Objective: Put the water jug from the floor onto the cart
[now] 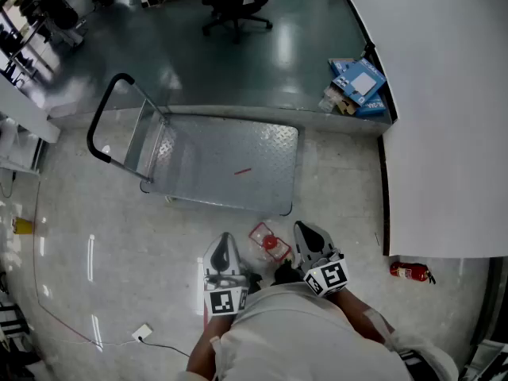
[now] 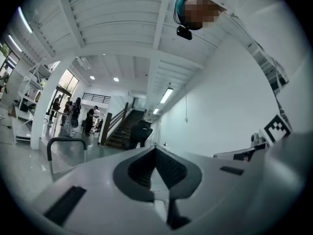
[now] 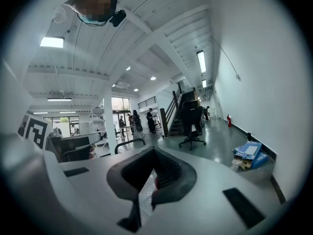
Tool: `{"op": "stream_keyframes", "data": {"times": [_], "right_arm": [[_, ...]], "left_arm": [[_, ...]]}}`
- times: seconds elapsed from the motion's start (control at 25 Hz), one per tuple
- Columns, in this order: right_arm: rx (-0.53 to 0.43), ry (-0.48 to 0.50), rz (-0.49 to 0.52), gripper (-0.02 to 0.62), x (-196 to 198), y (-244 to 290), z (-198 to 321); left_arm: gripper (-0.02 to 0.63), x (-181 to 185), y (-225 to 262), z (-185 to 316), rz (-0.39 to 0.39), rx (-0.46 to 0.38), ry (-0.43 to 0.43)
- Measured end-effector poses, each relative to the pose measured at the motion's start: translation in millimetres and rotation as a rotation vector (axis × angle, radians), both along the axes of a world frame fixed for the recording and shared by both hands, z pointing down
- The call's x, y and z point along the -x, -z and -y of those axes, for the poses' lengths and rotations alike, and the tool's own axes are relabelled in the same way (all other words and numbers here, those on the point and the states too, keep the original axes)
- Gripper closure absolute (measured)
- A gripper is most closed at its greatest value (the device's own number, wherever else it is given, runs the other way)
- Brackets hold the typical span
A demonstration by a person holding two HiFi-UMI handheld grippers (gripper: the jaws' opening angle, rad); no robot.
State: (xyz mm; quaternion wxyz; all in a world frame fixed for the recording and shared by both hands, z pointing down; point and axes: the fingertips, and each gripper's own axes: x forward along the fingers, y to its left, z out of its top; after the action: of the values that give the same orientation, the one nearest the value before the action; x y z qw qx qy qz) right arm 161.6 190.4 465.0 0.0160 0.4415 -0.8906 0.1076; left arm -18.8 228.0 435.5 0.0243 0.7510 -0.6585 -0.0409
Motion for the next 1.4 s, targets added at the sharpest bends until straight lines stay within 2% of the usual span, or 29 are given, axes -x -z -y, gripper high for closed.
{"op": "stream_keyframes", "data": {"times": [0.44, 0.56, 0.68, 0.88, 0.92, 1.0, 1.08, 1.2, 1.4], "right_arm": [[-0.012, 0.011, -0.017, 0.584, 1, 4, 8], [0.039, 0.003, -0.065, 0.583, 6, -17, 17], [0.190, 0.017, -0.169, 0.583, 13, -72, 28], [0.527, 0.158, -0.390, 0.578, 37, -218, 27], [0.587, 0.181, -0.440, 0.563, 39, -250, 23], [0.705, 0.241, -0.543, 0.471, 42, -313, 8], [0.806, 0.302, -0.651, 0.405, 40, -368, -17], [0.915, 0.361, -0.754, 0.342, 37, -430, -48], [1.017, 0.356, -0.781, 0.322, 37, -490, -71]], "left_arm": [[0.603, -5, -4, -2, -0.011, 0.013, 0.005], [0.603, -4, -7, -3, -0.012, 0.023, 0.009], [0.603, -1, -11, -1, -0.016, 0.039, 0.014], [0.603, 0, -30, 6, -0.037, 0.070, 0.027], [0.603, 0, -37, 7, -0.040, 0.080, 0.026], [0.603, -2, -52, 7, -0.045, 0.106, 0.019], [0.603, -3, -65, 3, -0.050, 0.137, 0.010], [0.603, -2, -83, -4, -0.053, 0.176, -0.002], [0.603, 8, -111, -17, -0.051, 0.231, 0.018]]}}
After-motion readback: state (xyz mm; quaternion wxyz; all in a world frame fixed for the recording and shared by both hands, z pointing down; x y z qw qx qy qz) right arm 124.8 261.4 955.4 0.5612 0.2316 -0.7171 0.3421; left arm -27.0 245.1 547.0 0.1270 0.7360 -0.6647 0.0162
